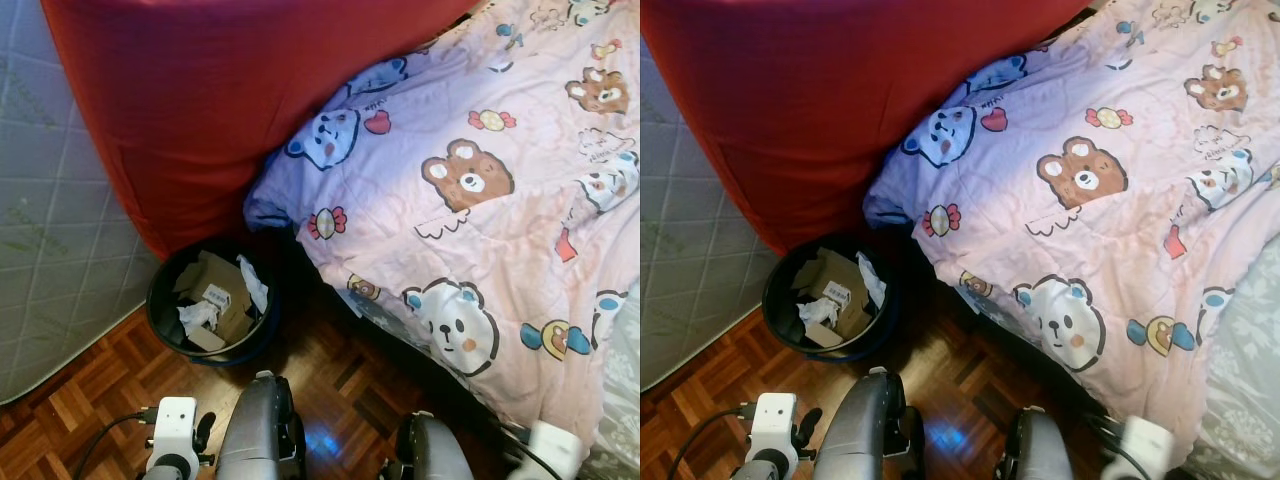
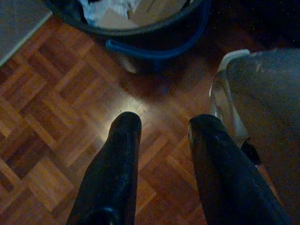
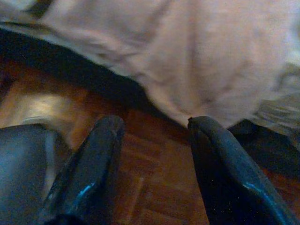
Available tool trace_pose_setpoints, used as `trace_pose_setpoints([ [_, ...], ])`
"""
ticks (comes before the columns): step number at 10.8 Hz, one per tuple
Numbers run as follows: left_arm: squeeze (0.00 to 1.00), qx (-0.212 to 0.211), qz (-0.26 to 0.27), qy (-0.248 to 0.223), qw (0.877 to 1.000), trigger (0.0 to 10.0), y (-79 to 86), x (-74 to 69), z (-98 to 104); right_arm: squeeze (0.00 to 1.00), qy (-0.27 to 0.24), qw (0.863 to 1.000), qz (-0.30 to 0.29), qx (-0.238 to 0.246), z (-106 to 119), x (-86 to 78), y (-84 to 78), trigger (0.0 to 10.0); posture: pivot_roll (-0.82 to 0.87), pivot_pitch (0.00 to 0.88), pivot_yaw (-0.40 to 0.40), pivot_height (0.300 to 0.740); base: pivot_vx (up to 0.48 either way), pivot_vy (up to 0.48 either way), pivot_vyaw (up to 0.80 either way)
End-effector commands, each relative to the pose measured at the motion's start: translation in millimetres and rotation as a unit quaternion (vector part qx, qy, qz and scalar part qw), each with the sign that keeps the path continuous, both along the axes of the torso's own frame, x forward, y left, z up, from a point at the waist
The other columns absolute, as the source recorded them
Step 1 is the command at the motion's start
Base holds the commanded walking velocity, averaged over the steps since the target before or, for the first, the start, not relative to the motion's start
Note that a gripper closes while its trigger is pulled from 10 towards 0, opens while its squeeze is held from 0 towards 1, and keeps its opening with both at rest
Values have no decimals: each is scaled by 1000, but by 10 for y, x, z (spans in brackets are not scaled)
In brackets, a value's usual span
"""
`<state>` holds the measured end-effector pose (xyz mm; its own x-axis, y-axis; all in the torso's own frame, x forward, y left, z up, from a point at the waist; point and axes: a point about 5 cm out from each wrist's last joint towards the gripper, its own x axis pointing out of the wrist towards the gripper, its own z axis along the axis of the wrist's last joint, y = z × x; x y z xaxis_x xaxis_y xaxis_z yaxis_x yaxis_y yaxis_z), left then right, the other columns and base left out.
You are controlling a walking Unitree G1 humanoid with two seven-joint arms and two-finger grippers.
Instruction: Clean up the room
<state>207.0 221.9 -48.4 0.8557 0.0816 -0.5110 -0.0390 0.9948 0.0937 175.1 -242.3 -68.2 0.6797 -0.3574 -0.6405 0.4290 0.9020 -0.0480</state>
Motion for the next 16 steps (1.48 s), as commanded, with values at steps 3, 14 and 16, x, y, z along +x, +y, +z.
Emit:
trace_pose_setpoints([
  [3, 0, 5, 8, 52, 999, 10000, 38, -159, -124, 0, 63, 997, 38, 28, -153, -149, 182, 10000, 153, 222, -9, 657, 0, 0, 0],
  [14, 0, 2, 20, 83, 996, 10000, 23, 77, -66, 0, 99, 992, 64, 37, -155, 4, 350, 10000, 101, 42, 26, 740, 0, 0, 0],
  [16, 0, -2, 13, 85, 996, 10000, -27, 135, -51, 0, 91, 993, 65, 45, -142, 43, 382, 10000, 85, 0, 33, 740, 0, 0, 0],
])
